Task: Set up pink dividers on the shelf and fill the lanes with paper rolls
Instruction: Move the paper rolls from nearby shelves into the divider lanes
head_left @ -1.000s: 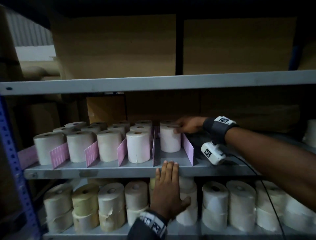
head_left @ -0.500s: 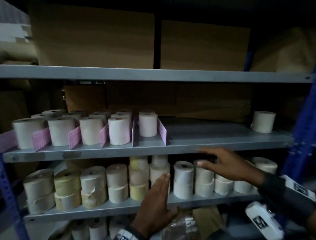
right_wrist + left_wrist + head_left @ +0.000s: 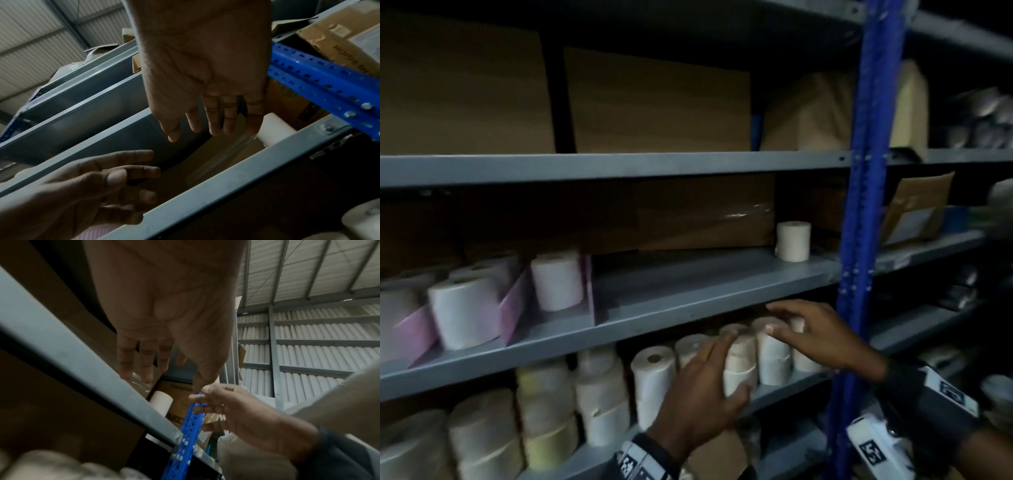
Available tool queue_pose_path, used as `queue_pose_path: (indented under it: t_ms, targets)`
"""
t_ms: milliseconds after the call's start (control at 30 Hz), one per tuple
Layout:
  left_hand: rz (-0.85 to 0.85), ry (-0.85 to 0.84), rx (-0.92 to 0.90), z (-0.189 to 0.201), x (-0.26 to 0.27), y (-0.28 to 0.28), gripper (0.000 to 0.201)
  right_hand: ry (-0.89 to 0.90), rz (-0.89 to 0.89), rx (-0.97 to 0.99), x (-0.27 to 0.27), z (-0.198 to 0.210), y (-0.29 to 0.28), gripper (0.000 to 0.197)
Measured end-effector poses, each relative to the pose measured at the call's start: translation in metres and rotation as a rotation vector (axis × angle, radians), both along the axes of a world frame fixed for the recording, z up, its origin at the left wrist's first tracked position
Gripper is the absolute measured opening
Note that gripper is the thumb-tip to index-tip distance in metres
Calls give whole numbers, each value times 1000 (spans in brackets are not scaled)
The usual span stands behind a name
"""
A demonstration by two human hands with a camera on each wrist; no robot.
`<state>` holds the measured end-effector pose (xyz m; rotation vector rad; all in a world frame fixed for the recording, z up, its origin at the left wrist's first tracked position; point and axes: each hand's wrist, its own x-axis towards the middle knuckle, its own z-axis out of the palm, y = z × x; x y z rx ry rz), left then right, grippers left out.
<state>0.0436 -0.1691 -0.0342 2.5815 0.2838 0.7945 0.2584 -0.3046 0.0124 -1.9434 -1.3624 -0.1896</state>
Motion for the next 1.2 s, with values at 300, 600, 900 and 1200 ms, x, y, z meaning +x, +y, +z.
queue_pose_path:
  t_ms: [300,600,900,1200]
  targets:
    - [-45,-11,-29,74,168,33,69,113,-131,140,120,16,10,45]
    - [-75,99,-83,133,299,92,61,118,-269,167,219,46,46,52]
    - [-342,267,-320,128,398,148,53,90,-318,-17,291,78,97,64]
    - [-344,392,-367,117,462,190,40,83,-310,-179,344,88,150,63]
